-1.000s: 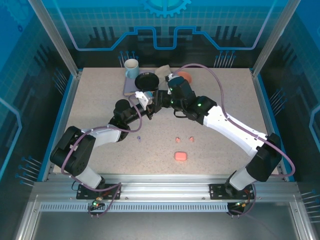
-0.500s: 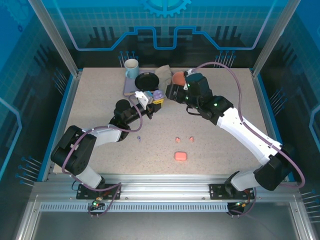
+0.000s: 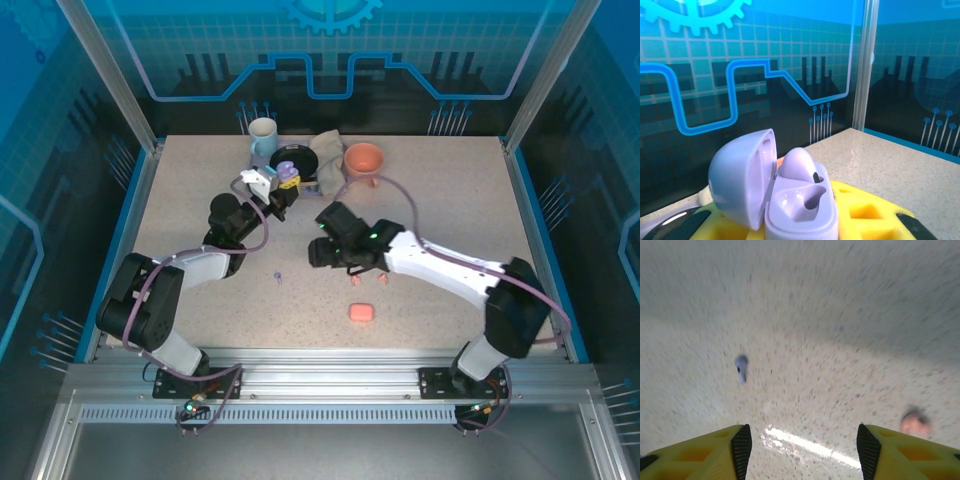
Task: Insert the wireless bluetooth earbuds into the charging case
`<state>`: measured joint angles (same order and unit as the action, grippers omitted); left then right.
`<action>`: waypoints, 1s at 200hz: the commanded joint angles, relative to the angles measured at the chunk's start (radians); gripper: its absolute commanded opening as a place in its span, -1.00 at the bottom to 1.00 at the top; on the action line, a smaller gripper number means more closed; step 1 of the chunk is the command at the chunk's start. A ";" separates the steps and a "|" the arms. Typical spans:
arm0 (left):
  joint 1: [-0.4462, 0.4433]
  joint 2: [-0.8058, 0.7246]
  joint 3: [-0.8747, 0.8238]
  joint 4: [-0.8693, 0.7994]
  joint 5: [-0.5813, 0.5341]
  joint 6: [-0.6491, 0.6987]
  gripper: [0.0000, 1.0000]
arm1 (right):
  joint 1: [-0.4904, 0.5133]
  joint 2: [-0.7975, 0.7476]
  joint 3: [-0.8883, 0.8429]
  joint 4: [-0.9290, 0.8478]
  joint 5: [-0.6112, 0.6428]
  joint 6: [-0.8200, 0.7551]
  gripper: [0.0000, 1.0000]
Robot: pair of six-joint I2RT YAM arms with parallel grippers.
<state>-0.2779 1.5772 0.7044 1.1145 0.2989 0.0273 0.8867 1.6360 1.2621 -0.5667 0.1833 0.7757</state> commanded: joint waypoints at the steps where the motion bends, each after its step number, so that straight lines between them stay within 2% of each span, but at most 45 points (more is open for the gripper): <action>1: 0.031 -0.036 -0.014 0.063 -0.034 -0.029 -1.00 | 0.056 0.092 0.075 -0.032 0.026 -0.046 0.20; 34: 0.070 -0.042 -0.019 0.069 -0.052 -0.036 -1.00 | 0.104 0.223 0.122 0.035 -0.051 -0.148 0.16; 81: 0.112 -0.025 0.005 0.085 -0.066 -0.053 -1.00 | 0.129 0.374 0.236 0.044 -0.109 -0.185 0.09; 141: 0.136 -0.011 0.030 0.084 -0.064 -0.067 -1.00 | 0.124 0.514 0.363 0.051 -0.098 -0.179 0.00; 200: 0.146 -0.003 0.036 0.086 -0.058 -0.073 -1.00 | 0.115 0.590 0.414 0.042 -0.073 -0.170 -0.05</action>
<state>-0.1429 1.5642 0.7063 1.1511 0.2466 -0.0280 1.0023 2.1921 1.6379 -0.5125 0.0982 0.6044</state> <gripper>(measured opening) 0.238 0.478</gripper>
